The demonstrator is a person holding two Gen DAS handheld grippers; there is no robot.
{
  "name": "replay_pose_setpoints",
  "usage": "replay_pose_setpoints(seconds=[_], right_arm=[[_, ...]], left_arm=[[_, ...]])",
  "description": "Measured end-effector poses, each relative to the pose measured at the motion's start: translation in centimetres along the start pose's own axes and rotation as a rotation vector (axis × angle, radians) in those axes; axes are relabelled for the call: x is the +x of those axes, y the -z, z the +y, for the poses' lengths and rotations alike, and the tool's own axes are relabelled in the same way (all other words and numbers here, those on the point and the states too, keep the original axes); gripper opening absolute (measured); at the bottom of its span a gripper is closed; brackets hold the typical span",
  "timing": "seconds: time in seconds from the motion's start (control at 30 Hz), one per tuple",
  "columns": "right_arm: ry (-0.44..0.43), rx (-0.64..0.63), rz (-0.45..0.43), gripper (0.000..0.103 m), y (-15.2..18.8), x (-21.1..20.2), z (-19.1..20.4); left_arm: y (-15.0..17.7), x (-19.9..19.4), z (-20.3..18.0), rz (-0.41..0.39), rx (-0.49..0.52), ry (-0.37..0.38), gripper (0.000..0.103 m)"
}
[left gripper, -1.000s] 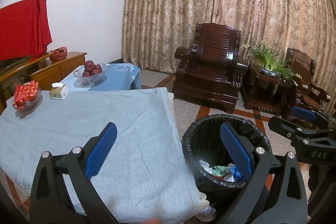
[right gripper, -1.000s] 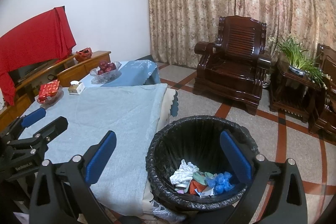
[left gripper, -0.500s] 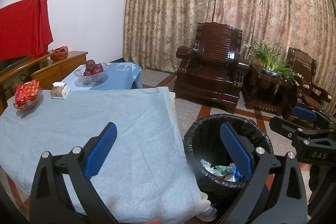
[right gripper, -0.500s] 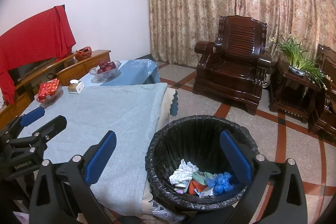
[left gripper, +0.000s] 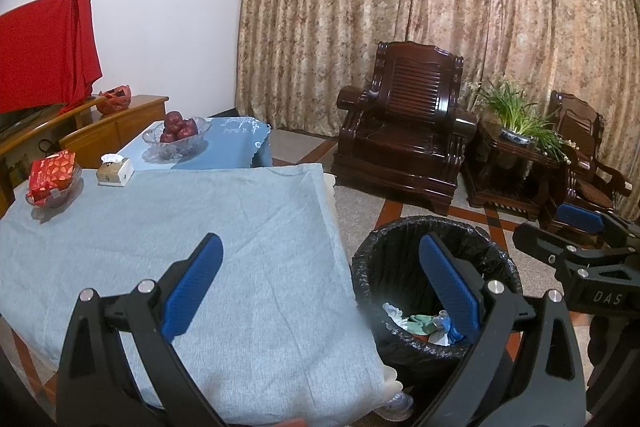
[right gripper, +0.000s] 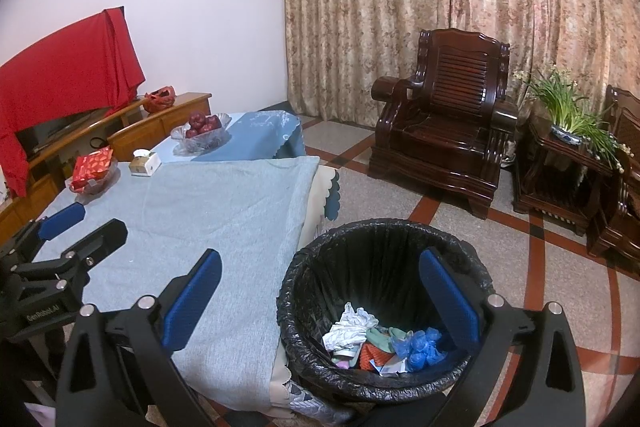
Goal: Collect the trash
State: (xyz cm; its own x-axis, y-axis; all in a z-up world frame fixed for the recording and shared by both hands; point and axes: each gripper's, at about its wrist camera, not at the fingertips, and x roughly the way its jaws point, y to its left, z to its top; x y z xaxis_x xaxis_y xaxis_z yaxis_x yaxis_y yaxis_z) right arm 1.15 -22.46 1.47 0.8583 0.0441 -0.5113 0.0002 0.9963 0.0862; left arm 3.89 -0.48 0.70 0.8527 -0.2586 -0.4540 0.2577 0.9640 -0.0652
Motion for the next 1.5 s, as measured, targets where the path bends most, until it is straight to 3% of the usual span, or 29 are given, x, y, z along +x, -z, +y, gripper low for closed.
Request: replay_pose_setpoints(seconds=[1.5], right_arm=[[0.002, -0.001, 0.012, 0.097, 0.46, 0.07, -0.31]], left_arm=[[0.16, -0.43, 0.53, 0.005, 0.005, 0.003, 0.096]])
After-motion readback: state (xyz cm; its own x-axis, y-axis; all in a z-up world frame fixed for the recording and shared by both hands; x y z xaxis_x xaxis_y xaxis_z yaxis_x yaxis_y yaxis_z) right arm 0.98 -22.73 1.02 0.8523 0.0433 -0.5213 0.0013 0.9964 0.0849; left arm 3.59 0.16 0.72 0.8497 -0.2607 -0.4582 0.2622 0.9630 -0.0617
